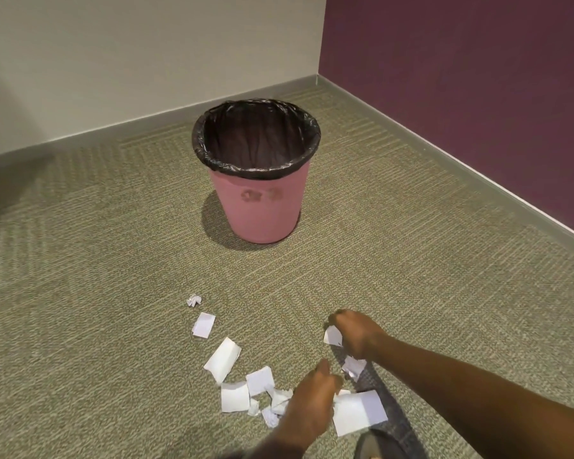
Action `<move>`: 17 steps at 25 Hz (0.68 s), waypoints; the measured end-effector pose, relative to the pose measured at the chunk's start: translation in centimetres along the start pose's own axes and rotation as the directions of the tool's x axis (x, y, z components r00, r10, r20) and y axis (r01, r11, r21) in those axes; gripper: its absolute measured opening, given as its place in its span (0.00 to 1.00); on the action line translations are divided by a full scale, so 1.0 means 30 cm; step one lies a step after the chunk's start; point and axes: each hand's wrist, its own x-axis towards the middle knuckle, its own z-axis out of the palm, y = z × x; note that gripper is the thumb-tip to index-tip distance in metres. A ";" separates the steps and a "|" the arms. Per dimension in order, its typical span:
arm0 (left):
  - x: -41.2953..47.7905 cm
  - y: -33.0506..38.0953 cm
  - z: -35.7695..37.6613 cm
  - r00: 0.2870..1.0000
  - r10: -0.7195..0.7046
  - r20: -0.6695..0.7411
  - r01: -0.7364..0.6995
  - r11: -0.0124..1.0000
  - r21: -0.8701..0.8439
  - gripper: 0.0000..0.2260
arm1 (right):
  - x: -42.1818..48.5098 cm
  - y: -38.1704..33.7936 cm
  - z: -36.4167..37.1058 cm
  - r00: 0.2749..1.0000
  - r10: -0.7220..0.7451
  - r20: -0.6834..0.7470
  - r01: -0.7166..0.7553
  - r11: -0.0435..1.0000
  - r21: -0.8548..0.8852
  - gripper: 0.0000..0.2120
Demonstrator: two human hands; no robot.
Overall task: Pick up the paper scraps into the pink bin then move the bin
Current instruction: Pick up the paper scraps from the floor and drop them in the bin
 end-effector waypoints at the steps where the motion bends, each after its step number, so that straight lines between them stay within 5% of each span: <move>1: 0.009 -0.005 0.005 1.000 -0.009 -0.014 0.009 1.000 -0.025 0.11 | 0.008 -0.006 -0.019 1.000 -0.004 -0.004 0.005 0.999 0.037 0.21; 5: 0.042 -0.021 -0.010 0.990 -0.134 -0.050 0.122 0.973 -0.197 0.12 | 0.056 -0.082 -0.242 0.996 -0.086 -0.007 0.086 0.984 0.158 0.11; 9: 0.064 -0.057 -0.141 0.962 -0.226 -0.153 0.163 0.927 -0.339 0.07 | 0.116 -0.207 -0.630 0.982 -0.189 -0.020 0.182 0.907 0.379 0.16; 12: 0.065 -0.089 -0.341 0.923 -0.274 -0.271 0.130 0.884 -0.449 0.06 | 0.106 -0.270 -0.899 0.959 -0.227 -0.169 0.282 0.819 0.500 0.13; 17: 0.036 -0.138 -0.734 0.797 -0.342 -0.498 0.031 0.847 -0.531 0.06 | 0.139 -0.260 -1.101 0.833 0.134 -0.536 0.301 0.704 0.644 0.13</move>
